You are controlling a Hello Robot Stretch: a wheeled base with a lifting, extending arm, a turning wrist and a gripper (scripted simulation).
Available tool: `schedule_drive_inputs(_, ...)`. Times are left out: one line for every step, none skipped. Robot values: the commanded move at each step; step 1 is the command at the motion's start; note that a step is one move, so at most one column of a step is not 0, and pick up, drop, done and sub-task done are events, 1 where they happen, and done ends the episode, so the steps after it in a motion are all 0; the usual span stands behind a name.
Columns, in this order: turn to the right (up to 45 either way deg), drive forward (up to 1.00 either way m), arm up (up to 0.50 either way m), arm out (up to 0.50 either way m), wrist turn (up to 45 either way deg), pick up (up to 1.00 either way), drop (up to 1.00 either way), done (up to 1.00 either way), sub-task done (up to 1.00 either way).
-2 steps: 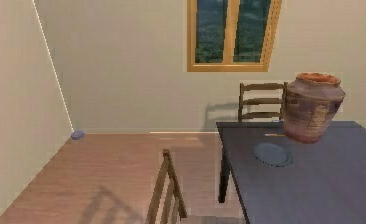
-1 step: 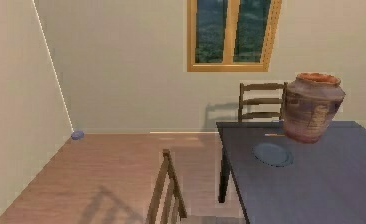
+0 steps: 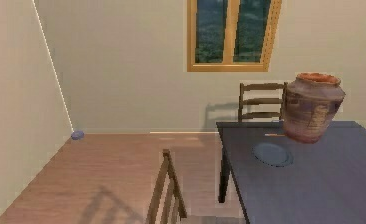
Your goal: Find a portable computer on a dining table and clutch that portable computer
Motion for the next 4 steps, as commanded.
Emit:
schedule_drive_inputs(0.0, 0.0, 0.0, 0.0, 45.0, 0.0, 0.0, 0.0, 0.0)
schedule_drive_inputs(0.0, 0.0, 0.0, 0.0, 45.0, 0.0, 0.0, 0.0, 0.0)
schedule_drive_inputs(0.0, 0.0, 0.0, 0.0, 36.0, 0.0, 0.0, 0.0, 0.0)
schedule_drive_inputs(0.0, 0.0, -0.3, 0.0, 0.0, 0.0, 0.0, 0.0, 0.0)
